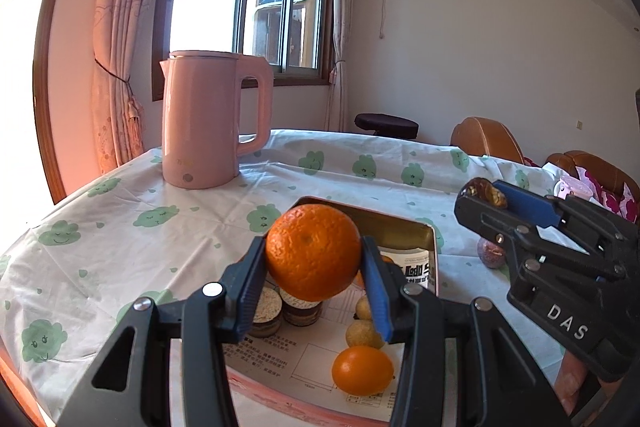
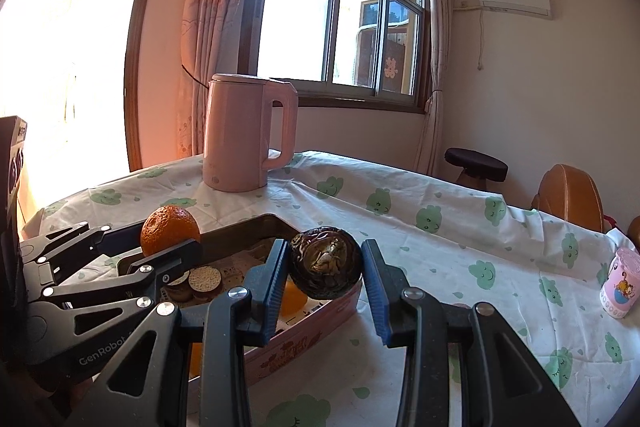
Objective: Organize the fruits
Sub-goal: 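Carry the orange with left while right carries the dark brown fruit over the metal box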
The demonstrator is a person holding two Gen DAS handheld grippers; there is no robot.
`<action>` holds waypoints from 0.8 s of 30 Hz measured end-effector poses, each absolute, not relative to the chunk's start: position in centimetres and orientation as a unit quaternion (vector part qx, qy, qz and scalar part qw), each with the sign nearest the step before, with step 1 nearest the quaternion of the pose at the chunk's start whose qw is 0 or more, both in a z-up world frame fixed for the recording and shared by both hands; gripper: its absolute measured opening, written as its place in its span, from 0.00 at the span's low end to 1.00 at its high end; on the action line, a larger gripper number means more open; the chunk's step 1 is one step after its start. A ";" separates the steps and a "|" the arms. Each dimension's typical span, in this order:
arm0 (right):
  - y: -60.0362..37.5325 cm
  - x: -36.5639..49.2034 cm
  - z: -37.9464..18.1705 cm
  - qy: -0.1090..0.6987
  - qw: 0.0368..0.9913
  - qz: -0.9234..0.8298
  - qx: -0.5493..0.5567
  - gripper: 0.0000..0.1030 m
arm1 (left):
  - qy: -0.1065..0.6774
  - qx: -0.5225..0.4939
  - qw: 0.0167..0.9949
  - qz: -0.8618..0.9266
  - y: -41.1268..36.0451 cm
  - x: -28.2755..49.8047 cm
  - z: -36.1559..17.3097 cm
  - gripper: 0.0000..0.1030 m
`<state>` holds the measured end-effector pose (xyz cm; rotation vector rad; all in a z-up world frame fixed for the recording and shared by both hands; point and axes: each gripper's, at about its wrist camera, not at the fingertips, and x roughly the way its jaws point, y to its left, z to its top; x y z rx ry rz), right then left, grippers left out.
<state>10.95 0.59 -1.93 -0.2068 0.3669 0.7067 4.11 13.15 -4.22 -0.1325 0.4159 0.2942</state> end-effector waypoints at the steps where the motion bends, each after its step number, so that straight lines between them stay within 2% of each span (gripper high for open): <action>1: 0.8 11.0 -2.0 0.180 0.916 0.345 -0.101 0.38 | 0.206 -0.066 0.965 0.146 13.3 4.1 -4.3 0.46; 24: 5.1 11.9 -3.3 0.206 0.900 0.364 -0.120 0.38 | 0.232 -0.075 0.957 0.160 15.4 3.8 -5.3 0.46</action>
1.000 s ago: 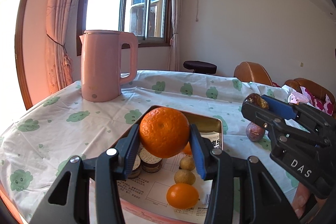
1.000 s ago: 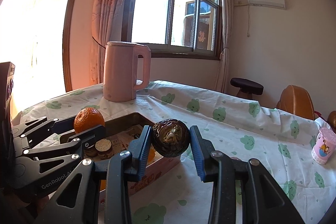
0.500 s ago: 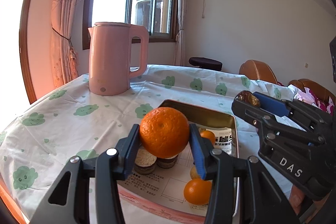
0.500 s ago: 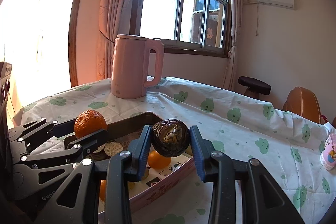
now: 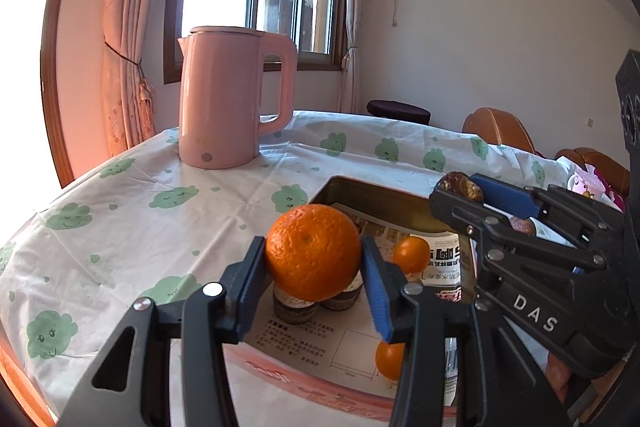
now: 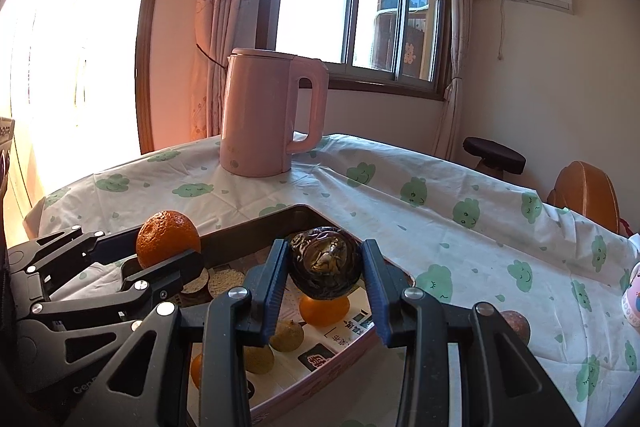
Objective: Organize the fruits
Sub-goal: 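Carry the orange with left while right carries the dark brown fruit over the metal box, then open the left tool releasing the orange while the right tool releases the dark brown fruit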
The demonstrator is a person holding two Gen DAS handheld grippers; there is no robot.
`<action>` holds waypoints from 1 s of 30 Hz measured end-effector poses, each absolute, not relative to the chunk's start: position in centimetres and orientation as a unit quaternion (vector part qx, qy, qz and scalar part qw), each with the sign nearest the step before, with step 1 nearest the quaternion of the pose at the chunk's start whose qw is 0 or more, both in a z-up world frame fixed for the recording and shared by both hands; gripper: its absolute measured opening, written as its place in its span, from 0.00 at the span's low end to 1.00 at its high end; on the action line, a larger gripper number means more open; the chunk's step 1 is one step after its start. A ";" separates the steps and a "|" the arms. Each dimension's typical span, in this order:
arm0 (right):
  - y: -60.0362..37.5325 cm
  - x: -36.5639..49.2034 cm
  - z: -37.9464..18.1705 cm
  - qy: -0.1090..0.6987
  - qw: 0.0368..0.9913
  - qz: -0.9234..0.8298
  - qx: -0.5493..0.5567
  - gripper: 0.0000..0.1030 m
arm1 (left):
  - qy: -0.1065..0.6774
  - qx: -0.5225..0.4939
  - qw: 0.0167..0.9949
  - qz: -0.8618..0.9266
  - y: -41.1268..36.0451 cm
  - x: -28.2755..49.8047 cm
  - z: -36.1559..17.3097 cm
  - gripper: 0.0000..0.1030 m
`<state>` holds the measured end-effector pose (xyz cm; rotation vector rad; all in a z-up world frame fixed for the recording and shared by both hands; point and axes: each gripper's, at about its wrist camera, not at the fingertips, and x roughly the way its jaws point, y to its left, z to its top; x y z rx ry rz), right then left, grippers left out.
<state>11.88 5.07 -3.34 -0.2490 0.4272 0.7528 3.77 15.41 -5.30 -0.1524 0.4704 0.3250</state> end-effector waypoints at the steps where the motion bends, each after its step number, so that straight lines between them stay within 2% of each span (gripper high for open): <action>1: 5.2 12.0 -3.4 0.208 0.900 0.364 -0.121 0.38 | 0.233 -0.075 0.956 0.160 15.4 3.8 -5.4 0.46; 24: 7.5 14.2 -5.9 0.283 0.873 0.377 -0.129 0.38 | 0.269 -0.081 0.948 0.153 15.8 4.5 -6.4 0.47; 27: 7.5 14.4 -5.9 0.286 0.873 0.375 -0.126 0.41 | 0.269 -0.082 0.948 0.153 15.8 4.6 -6.4 0.48; 30: 7.3 14.6 -5.9 0.289 0.875 0.370 -0.121 0.49 | 0.264 -0.084 0.949 0.153 15.8 4.4 -6.3 0.51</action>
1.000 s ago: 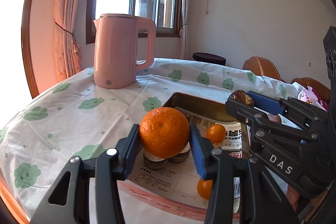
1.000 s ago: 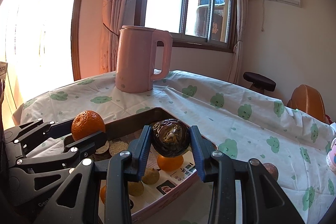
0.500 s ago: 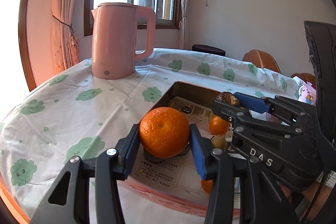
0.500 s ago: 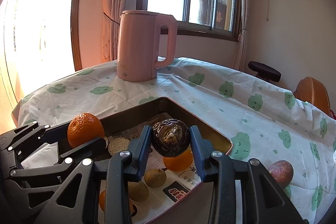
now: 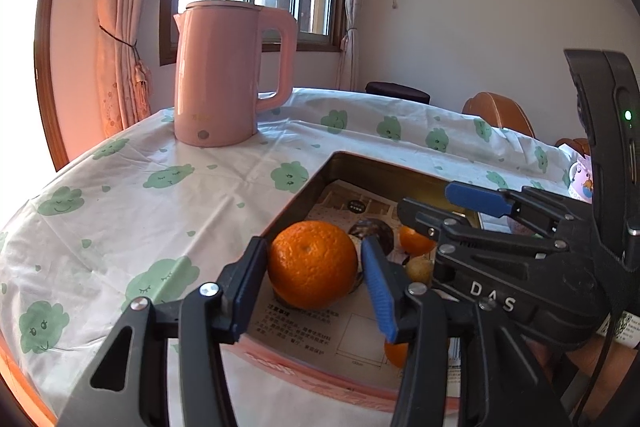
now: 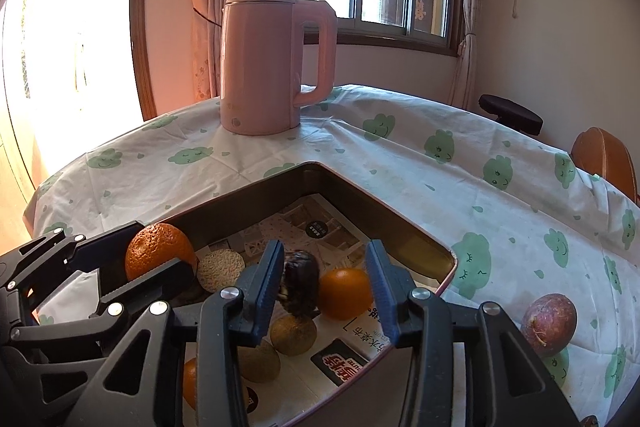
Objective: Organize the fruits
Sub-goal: 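Open the left tool releasing the orange while the right tool releases the dark brown fruit, then move the open left tool to the brown round fruit while right approaches a dark brown fruit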
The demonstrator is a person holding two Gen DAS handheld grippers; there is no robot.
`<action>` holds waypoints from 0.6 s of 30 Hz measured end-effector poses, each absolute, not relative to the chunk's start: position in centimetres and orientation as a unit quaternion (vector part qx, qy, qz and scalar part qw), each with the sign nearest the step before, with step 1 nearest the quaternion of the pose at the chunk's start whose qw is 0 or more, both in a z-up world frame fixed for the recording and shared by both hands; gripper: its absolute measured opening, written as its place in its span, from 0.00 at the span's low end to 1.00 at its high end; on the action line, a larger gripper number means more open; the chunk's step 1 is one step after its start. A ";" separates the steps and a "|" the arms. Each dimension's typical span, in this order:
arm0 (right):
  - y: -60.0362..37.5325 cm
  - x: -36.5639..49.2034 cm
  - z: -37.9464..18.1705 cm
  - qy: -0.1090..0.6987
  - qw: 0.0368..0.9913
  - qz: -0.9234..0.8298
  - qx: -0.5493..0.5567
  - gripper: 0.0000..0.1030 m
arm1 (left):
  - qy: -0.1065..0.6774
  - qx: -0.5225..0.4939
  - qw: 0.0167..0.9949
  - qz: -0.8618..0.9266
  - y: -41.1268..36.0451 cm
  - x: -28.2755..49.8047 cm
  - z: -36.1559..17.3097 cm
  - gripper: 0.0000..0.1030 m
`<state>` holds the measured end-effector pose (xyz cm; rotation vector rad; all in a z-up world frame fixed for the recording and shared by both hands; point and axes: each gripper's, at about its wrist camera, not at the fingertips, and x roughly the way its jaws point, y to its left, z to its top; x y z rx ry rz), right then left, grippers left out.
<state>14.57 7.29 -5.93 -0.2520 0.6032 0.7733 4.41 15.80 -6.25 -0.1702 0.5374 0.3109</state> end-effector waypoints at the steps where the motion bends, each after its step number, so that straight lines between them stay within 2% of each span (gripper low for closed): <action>1: 7.1 14.6 -5.9 0.288 0.876 0.369 -0.117 0.51 | 0.261 -0.084 0.950 0.152 15.8 4.3 -6.2 0.53; 2: 7.0 14.6 -5.8 0.286 0.877 0.369 -0.113 0.53 | 0.258 -0.083 0.951 0.152 15.7 4.2 -6.1 0.54; 4: 6.6 14.4 -5.6 0.279 0.881 0.365 -0.109 0.56 | 0.250 -0.080 0.952 0.156 15.7 3.9 -5.9 0.67; 6: 6.0 14.1 -5.3 0.268 0.889 0.354 -0.114 0.58 | 0.240 -0.078 0.955 0.154 15.5 3.6 -5.6 0.75; 11: 2.4 13.4 -4.3 0.246 0.906 0.323 -0.117 0.63 | 0.218 -0.065 0.964 0.141 14.0 3.2 -4.4 0.76; 15: -3.0 13.6 -3.4 0.249 0.921 0.283 -0.102 0.66 | 0.201 -0.045 0.969 0.138 12.1 3.2 -3.6 0.93; 18: -7.8 14.1 -3.2 0.263 0.929 0.243 -0.090 0.69 | 0.197 -0.036 0.971 0.131 10.8 3.5 -3.1 0.94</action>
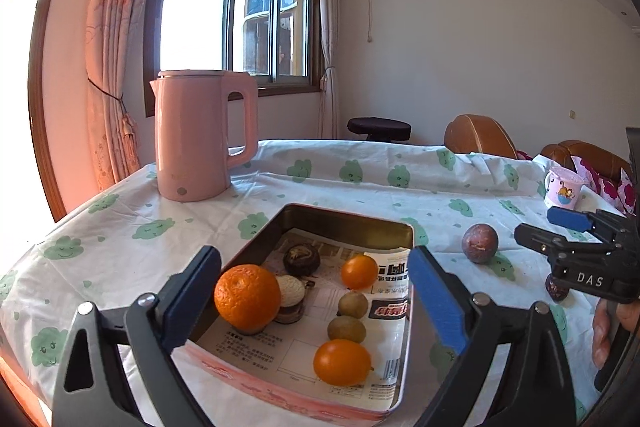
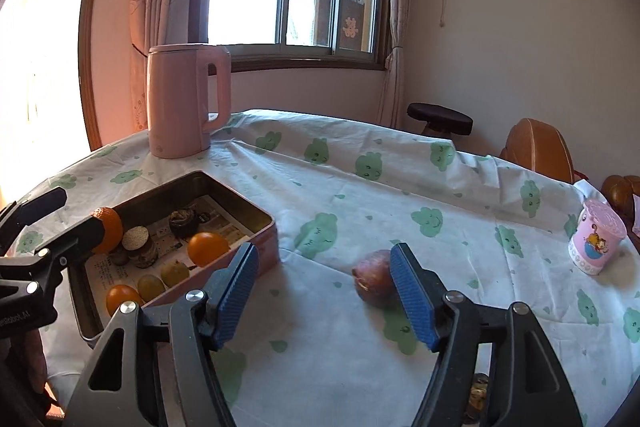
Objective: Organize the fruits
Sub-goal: 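Move the open left tool to the brown round fruit while right approaches a dark brown fruit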
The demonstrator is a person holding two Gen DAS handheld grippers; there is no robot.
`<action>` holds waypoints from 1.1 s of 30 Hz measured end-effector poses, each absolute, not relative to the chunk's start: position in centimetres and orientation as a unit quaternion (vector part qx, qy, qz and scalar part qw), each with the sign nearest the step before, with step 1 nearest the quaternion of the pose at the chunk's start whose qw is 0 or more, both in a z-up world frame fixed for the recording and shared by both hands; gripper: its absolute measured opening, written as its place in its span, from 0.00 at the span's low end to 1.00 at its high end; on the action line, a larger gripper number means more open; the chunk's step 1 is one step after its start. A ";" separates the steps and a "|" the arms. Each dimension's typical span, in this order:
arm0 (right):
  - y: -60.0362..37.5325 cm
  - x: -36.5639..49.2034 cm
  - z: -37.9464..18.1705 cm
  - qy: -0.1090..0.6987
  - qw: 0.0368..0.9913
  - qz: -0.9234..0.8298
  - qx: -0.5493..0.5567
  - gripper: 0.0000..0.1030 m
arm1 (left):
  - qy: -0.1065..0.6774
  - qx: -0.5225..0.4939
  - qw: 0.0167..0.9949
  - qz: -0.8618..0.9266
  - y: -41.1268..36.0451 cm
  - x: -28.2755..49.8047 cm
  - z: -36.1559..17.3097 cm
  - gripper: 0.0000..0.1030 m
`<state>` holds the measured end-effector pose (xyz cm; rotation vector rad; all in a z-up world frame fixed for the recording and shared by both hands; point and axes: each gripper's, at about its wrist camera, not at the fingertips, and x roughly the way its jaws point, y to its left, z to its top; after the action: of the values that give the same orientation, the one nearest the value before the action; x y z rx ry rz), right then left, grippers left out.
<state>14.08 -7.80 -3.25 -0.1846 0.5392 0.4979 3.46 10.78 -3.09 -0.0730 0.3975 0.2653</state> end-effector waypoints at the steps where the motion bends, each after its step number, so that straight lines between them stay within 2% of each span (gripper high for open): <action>1: -9.3 14.3 -3.4 0.272 0.930 0.231 -0.086 0.70 | 0.198 -0.035 0.971 0.127 10.4 3.7 -3.0 0.95; 8: -16.1 15.2 -5.6 0.332 0.923 0.183 -0.072 0.70 | 0.206 -0.010 0.974 0.090 6.6 5.0 -2.7 0.96; 19: -16.1 16.1 -8.5 0.407 0.884 0.222 -0.058 0.69 | 0.223 0.021 0.973 0.059 3.0 7.8 -2.4 0.97; 22: -16.2 16.6 -9.3 0.428 0.873 0.229 -0.049 0.46 | 0.230 0.026 0.971 0.051 2.3 8.8 -2.5 0.97; 24: -16.2 16.6 -9.3 0.427 0.872 0.233 -0.050 0.39 | 0.236 0.029 0.970 0.044 1.9 9.4 -2.5 0.97; 33: -16.6 17.8 -6.6 0.384 0.900 0.203 -0.035 0.38 | 0.282 0.027 0.959 0.018 -0.3 13.4 -3.2 0.96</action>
<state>17.82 -16.57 -6.62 -0.0728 0.7954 0.4197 13.42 -0.28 -3.22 0.0551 0.5712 0.0357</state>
